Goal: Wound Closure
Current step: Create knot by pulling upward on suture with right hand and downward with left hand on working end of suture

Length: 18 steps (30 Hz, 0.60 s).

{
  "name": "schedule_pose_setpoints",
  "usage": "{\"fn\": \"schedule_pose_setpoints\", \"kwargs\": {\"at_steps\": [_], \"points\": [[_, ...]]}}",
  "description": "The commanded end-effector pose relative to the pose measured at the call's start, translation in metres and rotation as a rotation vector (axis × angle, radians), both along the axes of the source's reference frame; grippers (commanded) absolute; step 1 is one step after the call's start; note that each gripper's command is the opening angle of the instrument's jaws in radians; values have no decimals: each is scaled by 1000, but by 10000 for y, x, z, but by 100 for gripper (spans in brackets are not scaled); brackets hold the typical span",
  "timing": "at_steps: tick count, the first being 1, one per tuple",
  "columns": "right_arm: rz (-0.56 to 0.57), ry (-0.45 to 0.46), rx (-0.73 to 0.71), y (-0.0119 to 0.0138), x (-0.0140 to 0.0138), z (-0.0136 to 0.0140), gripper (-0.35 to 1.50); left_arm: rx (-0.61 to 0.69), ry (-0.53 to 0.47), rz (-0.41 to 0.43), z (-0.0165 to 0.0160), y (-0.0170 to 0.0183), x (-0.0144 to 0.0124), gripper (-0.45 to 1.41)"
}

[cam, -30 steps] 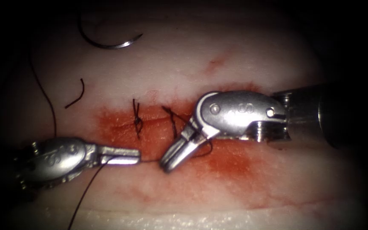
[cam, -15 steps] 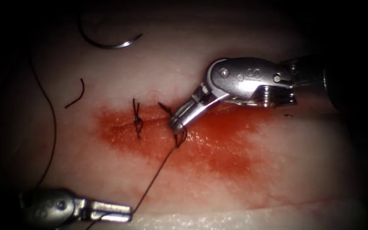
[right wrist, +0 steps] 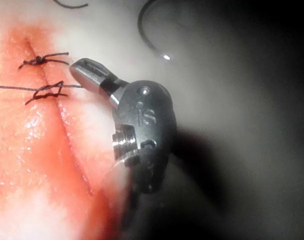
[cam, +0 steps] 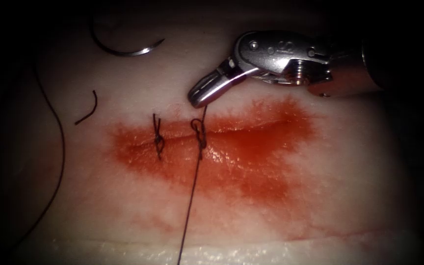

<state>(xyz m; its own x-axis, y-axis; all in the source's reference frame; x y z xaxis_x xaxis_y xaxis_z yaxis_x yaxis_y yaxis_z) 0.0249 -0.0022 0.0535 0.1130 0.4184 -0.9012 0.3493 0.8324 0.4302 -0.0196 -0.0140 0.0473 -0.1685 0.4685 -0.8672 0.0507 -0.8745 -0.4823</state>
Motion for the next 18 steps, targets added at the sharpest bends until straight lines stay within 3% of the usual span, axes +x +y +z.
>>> {"fn": "schedule_pose_setpoints", "kwargs": {"at_steps": [1, 9, 18], "points": [[7, -5, -5, 0, 10, 5, -35, 0, -2, 10, 3, -7, -8, -45], [102, -92, -6, 9, 16, 9, -35, 3, -3, 62, -12, -32, -24, -45], [149, -145, -21, 8, 14, 20, -35, 27, -18, 118, -6, -55, -48, -45]]}}
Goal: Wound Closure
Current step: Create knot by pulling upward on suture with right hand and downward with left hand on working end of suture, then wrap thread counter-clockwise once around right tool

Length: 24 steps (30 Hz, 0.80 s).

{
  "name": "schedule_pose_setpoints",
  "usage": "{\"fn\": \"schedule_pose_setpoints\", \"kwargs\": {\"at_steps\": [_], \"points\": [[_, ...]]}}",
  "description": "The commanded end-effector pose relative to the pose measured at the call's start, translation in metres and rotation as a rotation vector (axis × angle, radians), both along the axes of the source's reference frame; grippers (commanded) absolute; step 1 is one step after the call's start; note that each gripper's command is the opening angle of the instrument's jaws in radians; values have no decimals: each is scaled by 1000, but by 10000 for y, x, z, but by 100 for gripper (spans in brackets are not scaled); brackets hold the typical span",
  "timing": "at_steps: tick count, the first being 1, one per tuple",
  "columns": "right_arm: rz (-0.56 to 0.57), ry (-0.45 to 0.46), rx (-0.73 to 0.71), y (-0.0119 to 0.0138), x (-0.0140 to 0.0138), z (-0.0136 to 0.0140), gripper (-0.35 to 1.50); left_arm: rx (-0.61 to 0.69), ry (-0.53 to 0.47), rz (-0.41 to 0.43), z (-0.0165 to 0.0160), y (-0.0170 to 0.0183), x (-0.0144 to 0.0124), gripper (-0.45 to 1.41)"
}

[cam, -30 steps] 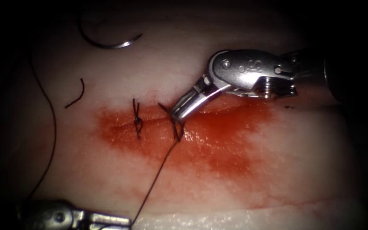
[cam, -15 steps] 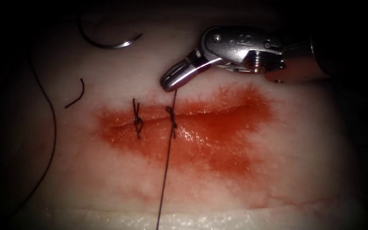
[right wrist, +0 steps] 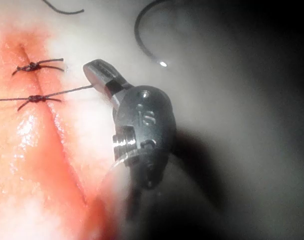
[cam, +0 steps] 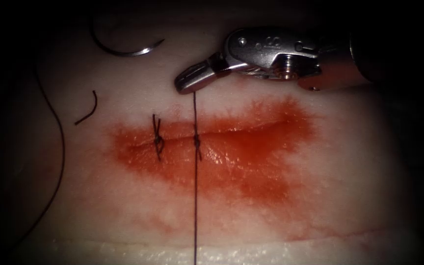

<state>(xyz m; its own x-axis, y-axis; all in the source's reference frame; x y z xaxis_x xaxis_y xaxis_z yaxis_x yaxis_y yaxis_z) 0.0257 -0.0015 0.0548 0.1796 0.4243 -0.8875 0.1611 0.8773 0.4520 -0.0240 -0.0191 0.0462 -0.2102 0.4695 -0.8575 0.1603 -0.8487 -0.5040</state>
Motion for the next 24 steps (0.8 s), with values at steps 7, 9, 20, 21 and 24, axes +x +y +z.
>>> {"fn": "schedule_pose_setpoints", "kwargs": {"at_steps": [7, 9, 20, 21, 24], "points": [[75, -69, -48, 9, 3, 13, -35, 19, -10, 22, 10, -16, -12, -45], [93, -87, -64, 11, 2, 14, -35, 19, -14, 27, 10, -16, -11, -45], [110, -46, -69, -5, 3, 9, -8, 31, -4, 4, -1, 6, -7, -45], [131, -38, -67, -6, 2, 7, 42, 24, -2, -1, -4, 11, -6, -45], [192, -37, -63, -9, -3, 1, 113, -23, 3, -30, -22, 44, 1, -45]]}}
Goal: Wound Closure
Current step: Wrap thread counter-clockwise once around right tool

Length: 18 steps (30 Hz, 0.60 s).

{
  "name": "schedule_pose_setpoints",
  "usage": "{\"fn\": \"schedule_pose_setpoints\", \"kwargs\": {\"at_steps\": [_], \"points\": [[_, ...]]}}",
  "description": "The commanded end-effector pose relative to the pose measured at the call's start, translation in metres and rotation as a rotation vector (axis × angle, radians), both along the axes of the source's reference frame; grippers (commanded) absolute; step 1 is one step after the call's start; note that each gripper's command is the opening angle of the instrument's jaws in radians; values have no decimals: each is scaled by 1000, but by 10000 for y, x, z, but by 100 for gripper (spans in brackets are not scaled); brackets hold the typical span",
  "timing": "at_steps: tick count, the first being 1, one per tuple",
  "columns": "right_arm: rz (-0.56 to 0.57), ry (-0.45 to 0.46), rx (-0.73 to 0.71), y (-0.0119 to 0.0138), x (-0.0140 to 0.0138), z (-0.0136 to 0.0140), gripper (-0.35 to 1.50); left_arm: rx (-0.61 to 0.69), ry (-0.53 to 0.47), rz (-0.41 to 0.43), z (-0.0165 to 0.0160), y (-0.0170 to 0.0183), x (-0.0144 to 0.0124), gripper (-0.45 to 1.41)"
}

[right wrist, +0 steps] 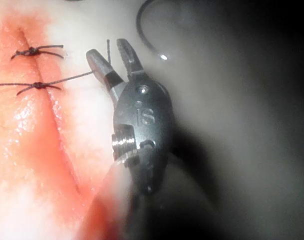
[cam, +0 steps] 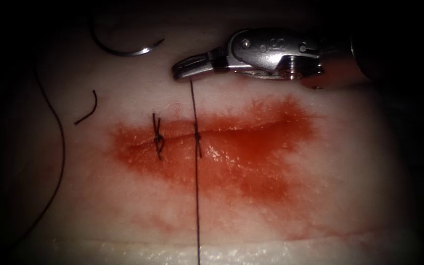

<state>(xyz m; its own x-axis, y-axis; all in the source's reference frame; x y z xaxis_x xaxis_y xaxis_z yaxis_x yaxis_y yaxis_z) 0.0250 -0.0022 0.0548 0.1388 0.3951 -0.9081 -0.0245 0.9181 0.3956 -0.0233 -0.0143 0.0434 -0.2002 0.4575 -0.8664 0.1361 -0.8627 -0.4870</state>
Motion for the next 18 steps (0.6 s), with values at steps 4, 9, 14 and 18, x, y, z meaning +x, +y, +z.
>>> {"fn": "schedule_pose_setpoints", "kwargs": {"at_steps": [4, 9, 14, 18], "points": [[27, 13, 10, -1, -13, -8, 115, -80, 10, -38, -23, 49, 5, -45], [66, 24, -13, -1, -39, -19, 120, -165, 33, -72, -46, 111, 15, -45], [65, 18, -35, -26, -51, -26, 115, -217, 47, -90, -54, 160, 16, -45], [77, 48, -42, -52, -50, -31, 95, -239, 50, -116, -55, 188, 12, -45]]}}
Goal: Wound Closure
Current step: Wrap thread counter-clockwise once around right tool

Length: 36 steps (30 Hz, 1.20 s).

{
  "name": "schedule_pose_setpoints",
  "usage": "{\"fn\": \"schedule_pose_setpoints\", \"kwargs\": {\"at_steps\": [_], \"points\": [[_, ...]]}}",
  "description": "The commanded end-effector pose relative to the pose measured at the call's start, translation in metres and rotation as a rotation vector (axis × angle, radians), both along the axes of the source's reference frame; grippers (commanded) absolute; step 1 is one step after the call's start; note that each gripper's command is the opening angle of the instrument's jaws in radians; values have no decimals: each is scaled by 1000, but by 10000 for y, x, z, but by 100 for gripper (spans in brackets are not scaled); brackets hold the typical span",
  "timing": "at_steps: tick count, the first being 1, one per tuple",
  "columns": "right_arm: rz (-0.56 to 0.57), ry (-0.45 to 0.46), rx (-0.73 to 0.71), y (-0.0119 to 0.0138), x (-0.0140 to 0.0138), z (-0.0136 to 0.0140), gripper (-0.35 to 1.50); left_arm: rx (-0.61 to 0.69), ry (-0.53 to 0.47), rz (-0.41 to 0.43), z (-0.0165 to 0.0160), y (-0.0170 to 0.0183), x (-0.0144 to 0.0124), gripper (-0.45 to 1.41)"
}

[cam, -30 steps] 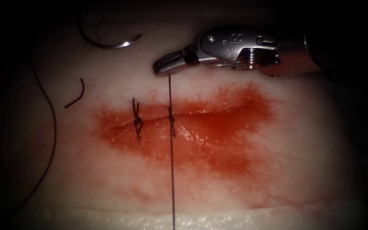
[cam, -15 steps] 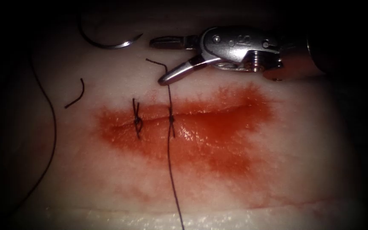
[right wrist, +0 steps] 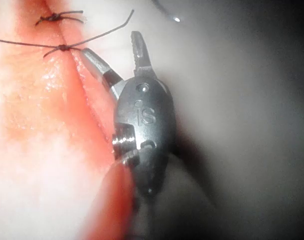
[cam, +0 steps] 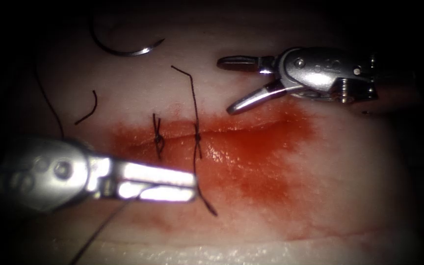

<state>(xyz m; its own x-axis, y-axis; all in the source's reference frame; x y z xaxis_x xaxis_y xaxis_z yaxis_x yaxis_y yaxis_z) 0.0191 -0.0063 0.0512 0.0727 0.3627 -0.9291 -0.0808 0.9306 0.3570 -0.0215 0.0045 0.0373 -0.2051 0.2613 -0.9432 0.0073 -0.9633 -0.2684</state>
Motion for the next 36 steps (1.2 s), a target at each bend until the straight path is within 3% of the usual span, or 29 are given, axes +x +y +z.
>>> {"fn": "schedule_pose_setpoints", "kwargs": {"at_steps": [1, 2, 3, 5, 15, 26, 36], "points": [[2, 19, 1, -18, 11, 3, 81, 1, -3, 1, 7, 4, -8, -45], [2, 27, 1, -22, 13, 1, 66, 0, -9, 2, 9, 10, -10, -45], [2, 50, 2, -30, 18, -4, 7, -7, -10, -1, 13, 19, -13, -45], [6, 61, 4, -35, 22, -9, -33, -4, -12, -5, 21, 29, -15, -45], [17, 92, 6, -49, 46, -20, -35, -32, -26, -51, 80, 61, -4, -45], [126, 247, -10, -59, 68, -24, -35, -32, -31, -82, 133, 65, 7, -45], [195, 306, 133, -76, 78, -21, -35, -12, -21, -92, 179, 55, 20, -45]]}}
